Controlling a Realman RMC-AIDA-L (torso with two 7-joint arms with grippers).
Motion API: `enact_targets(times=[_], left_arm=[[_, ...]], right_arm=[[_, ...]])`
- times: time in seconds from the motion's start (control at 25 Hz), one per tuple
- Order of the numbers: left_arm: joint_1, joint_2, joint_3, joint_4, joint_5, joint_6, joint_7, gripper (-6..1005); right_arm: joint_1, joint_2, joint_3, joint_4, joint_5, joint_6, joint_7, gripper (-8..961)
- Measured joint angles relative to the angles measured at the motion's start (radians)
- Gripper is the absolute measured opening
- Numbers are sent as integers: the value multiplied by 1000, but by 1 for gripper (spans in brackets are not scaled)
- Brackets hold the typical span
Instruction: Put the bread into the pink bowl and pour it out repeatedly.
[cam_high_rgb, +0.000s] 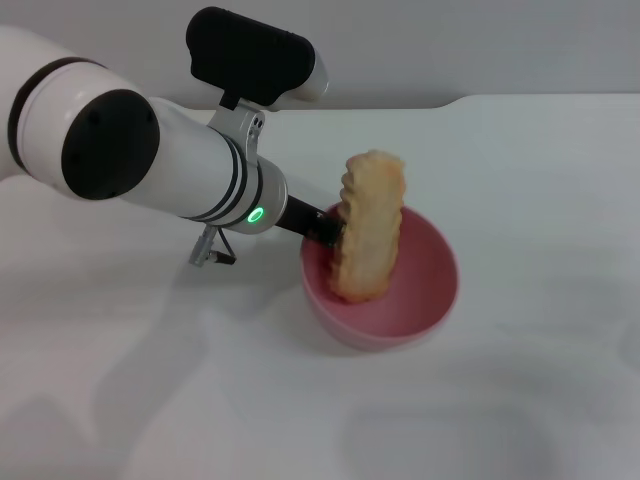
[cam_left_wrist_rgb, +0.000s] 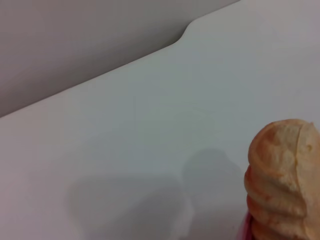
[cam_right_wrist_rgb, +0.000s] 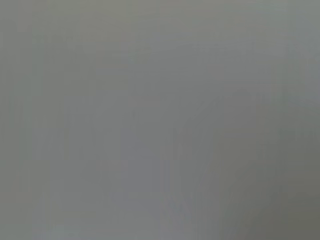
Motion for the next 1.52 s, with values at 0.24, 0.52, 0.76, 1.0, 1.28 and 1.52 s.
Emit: enact_targets(times=[0.24, 0.52, 0.76, 1.0, 1.28, 1.52], left_arm=[[16, 2, 6, 6, 0, 39, 5, 104], [29, 5, -3, 13, 12, 160, 66, 352], [144, 8, -101, 72, 170, 625, 134, 516], [234, 10, -189, -23, 226, 980, 150, 675], [268, 6, -274, -310, 204, 1258, 112, 865], [298, 3, -223, -523, 192, 1515, 72, 866]], right_arm=[[1, 0, -2, 4, 0, 19, 0, 515], [4, 1, -11, 2, -5, 35, 0, 515], [1, -2, 15, -23, -25, 97, -1, 515], [-23, -3, 123, -93, -35, 255, -60, 515], [-29, -6, 174, -144, -84, 335, -55, 515], [-33, -2, 194, -169, -173, 425, -14, 514]])
